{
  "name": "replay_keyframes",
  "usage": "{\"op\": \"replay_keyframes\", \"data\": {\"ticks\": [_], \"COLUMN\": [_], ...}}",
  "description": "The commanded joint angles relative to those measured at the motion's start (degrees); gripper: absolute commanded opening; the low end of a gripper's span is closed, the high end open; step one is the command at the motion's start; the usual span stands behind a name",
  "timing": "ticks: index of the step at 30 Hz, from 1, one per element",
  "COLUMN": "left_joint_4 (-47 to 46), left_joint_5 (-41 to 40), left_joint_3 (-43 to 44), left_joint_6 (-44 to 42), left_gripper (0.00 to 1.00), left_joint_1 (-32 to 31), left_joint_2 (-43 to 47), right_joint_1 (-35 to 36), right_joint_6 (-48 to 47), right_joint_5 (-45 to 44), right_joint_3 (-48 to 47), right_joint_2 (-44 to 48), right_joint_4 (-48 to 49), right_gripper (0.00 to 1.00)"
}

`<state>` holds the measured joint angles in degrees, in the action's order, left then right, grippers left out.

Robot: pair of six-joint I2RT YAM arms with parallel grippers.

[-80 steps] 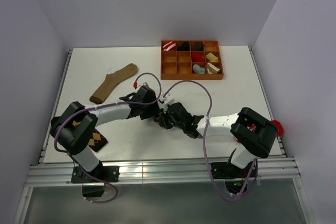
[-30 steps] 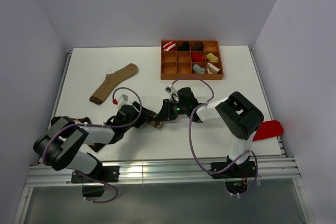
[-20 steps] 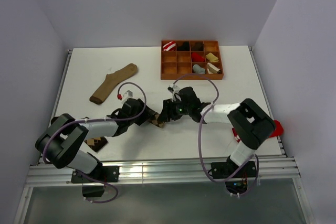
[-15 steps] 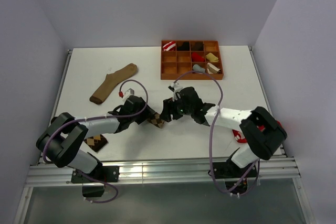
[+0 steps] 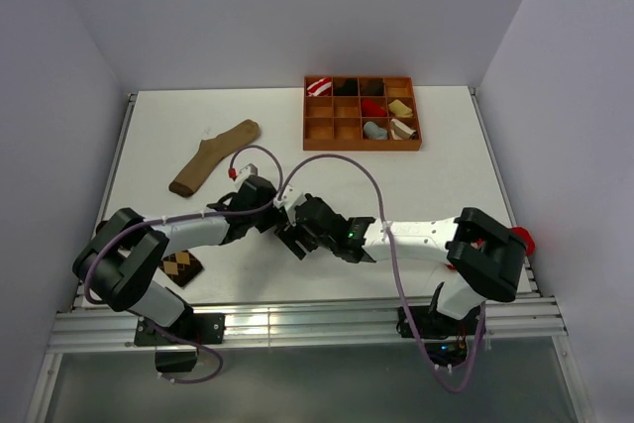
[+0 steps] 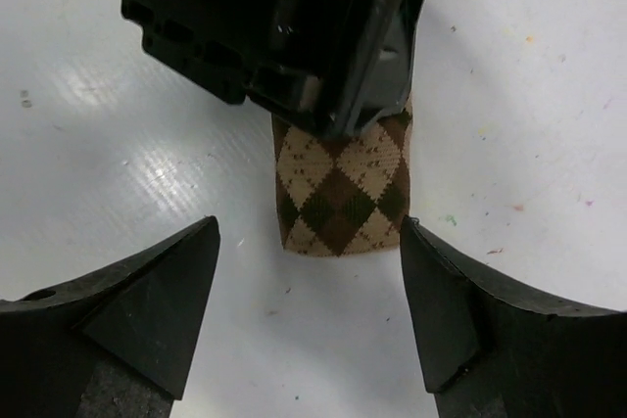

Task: Roll the socks
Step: Roll the sock at the center of the board, then pick up the sock at the center of the board.

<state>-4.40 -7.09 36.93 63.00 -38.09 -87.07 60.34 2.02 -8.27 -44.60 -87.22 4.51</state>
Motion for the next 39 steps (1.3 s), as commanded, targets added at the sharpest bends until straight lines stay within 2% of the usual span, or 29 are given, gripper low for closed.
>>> {"op": "replay_keyframes", "data": {"ticks": [1,11,19,26,29,30,32,33,37,39], "left_joint_4": [5.72,5.72,4.93,2.91,2.65,2.73,3.43,4.13,7.2,8.79], "left_joint_5": [-0.2,0.85,2.52,3.23,3.75,3.75,3.4,3.14,2.96,2.26], "left_joint_3": [0.43,0.95,0.6,-0.19,-0.28,-0.19,0.16,0.86,3.14,5.34], "left_joint_6": [-2.8,-2.97,-2.27,-1.83,-1.74,-1.66,-1.83,-2.09,-3.15,-4.11], "left_gripper": [0.55,0.55,0.54,0.54,0.54,0.55,0.56,0.57,0.65,0.68], "left_joint_1": [0.03,-0.06,-0.06,-0.06,-0.06,0.03,0.12,0.38,2.13,3.97], "left_joint_2": [-1.79,-2.84,-3.55,-3.81,-3.9,-3.9,-3.55,-3.03,-0.57,1.45], "right_joint_1": [2.06,4.88,5.41,5.32,5.23,5.23,5.14,5.06,4.88,4.62], "right_joint_6": [-4.66,-7.03,-6.51,-4.84,-3.43,-2.47,-2.11,-0.02,1.67,2.46], "right_joint_5": [-9.11,-12.03,-11.6,-9.92,-9.22,-9.13,-9.13,-8.61,-8.43,-8.16], "right_joint_3": [-4.17,-6.91,-5.85,-6.91,-6.73,-6.73,-5.6,-4.98,-2.6,-0.93], "right_joint_2": [-2.51,-10.95,-14.99,-19.56,-20.88,-21.32,-21.06,-20.19,-16.85,-14.05], "right_joint_4": [-0.73,0.05,5.15,4.1,2.79,2.0,1.81,2.08,2.17,2.34], "right_gripper": [0.81,0.8,0.71,0.63,0.53,0.44,0.34,0.2,0.02,0.0]}}
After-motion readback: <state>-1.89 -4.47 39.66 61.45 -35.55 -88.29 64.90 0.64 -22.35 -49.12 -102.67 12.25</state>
